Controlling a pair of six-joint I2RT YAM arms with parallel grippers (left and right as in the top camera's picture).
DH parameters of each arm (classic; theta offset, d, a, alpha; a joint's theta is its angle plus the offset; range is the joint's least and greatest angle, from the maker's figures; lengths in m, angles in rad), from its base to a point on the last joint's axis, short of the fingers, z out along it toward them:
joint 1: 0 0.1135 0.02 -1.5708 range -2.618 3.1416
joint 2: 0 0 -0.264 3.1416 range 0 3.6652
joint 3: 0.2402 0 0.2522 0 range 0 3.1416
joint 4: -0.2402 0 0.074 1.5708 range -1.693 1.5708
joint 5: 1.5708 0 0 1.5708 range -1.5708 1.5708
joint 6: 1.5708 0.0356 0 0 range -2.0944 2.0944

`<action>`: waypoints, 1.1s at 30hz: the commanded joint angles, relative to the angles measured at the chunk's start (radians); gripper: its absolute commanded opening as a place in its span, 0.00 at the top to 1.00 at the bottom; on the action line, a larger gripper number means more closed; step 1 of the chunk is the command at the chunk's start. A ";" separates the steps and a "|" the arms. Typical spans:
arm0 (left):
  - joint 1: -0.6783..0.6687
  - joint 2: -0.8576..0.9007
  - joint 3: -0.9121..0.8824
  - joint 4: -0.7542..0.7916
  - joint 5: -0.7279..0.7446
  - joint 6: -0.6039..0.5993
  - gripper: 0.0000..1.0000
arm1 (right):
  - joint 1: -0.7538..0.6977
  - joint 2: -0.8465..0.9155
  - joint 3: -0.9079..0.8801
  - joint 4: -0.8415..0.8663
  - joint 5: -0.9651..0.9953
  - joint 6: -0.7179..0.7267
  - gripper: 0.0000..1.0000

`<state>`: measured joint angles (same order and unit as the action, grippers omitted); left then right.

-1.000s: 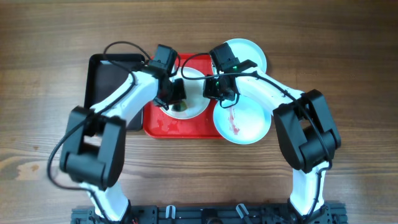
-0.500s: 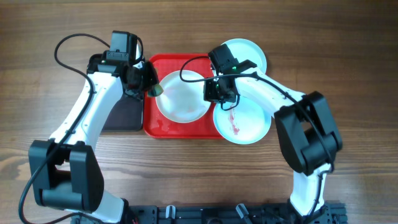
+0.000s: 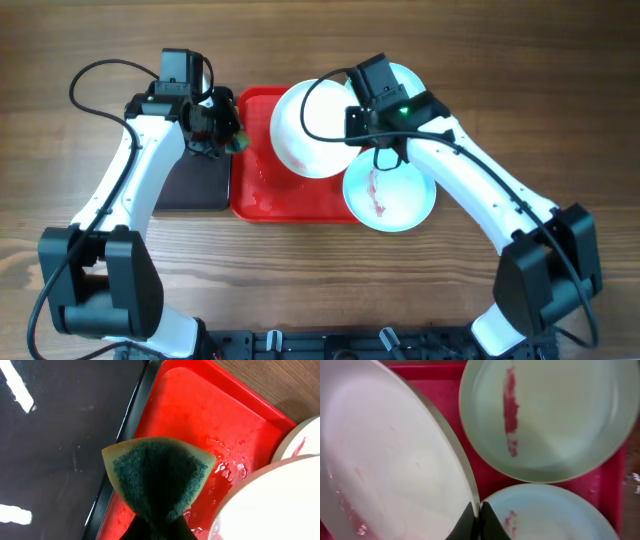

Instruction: Clean dirty plates on tray and stack at the side

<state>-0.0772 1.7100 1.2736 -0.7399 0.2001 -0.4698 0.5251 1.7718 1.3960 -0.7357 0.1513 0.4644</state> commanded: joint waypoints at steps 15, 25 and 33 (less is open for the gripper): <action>0.001 -0.012 0.010 -0.013 0.009 -0.010 0.96 | 0.428 -0.088 0.004 -0.036 1.093 -0.019 0.96; 0.001 -0.012 0.010 -0.014 0.009 -0.010 0.96 | 0.532 -0.088 0.004 -0.015 1.368 -0.063 0.96; 0.001 -0.012 0.010 -0.021 0.009 -0.010 0.96 | 0.532 -0.088 0.004 0.006 1.368 -0.079 0.96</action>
<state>-0.0772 1.7100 1.2736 -0.7567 0.2001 -0.4698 1.0550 1.7123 1.3960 -0.7376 1.4647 0.3977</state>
